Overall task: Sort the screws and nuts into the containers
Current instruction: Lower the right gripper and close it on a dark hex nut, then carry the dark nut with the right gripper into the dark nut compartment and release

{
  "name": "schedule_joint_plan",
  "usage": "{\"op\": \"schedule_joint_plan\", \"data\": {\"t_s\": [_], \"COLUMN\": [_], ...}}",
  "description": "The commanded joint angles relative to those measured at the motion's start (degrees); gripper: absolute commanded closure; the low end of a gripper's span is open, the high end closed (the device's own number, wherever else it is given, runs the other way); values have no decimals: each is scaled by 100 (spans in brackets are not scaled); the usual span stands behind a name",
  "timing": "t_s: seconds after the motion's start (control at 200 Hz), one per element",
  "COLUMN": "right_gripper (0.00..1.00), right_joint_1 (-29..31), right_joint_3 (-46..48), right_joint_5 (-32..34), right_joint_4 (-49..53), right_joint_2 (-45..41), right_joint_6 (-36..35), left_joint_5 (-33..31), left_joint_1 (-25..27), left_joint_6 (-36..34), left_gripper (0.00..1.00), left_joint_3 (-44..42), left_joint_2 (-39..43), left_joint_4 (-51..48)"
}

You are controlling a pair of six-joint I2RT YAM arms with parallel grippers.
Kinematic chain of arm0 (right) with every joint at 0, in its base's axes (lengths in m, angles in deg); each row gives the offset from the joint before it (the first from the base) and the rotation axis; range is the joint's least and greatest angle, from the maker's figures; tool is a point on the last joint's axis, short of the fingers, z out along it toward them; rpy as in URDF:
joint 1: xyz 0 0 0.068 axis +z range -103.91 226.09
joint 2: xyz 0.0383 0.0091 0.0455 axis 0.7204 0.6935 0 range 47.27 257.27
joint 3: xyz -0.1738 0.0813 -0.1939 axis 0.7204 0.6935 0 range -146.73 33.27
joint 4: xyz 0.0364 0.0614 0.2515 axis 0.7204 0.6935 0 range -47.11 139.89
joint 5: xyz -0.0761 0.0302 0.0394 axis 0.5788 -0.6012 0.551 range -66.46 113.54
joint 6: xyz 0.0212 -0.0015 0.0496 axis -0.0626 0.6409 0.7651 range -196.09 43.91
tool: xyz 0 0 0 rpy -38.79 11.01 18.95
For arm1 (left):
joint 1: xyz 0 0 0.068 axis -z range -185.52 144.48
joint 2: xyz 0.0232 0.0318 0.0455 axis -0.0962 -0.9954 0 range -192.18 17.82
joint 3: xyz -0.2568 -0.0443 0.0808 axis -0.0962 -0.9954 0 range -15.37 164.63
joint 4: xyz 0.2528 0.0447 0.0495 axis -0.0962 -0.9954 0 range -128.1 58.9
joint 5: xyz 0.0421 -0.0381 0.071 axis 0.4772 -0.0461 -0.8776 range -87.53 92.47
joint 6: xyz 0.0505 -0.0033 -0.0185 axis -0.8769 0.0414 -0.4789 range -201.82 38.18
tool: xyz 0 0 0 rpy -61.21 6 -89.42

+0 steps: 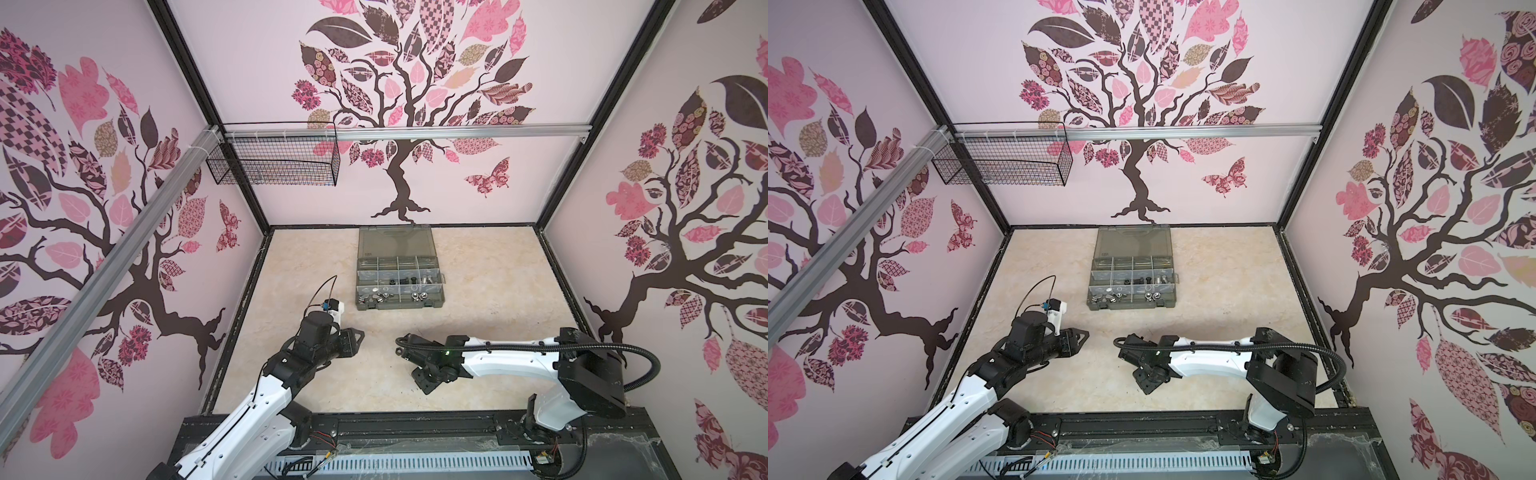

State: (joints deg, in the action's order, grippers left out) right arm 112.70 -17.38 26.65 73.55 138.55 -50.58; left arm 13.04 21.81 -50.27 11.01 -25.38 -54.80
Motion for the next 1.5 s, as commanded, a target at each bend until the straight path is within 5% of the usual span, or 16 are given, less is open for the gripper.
{"op": "schedule_joint_plan", "data": {"t_s": [0.0,0.46,0.7,0.98,1.215,1.495], "right_gripper": [57,78,81,80,80,80], "right_joint_1": [70,145,104,-1178,-2304,-2660], "right_joint_3": [-241,-366,-723,-2078,-3434,-5615], "right_joint_5": [137,197,345,373,33,60], "right_joint_4": [284,259,378,82,-862,-561], "right_joint_2": [189,426,6,-120,1182,3312], "right_joint_6": [23,-18,-325,-1460,-1604,-1598], "left_joint_5": [-38,-52,-64,-122,-237,-304], "left_joint_1": [22,61,70,79,162,327], "left_joint_6": [17,27,38,87,242,379], "left_gripper": [62,62,62,62,62,62], "left_joint_3": [-163,-177,-181,-181,-207,-375], "left_joint_2": [43,32,46,193,353,543], "left_joint_4": [-16,36,50,-23,-30,98]}}
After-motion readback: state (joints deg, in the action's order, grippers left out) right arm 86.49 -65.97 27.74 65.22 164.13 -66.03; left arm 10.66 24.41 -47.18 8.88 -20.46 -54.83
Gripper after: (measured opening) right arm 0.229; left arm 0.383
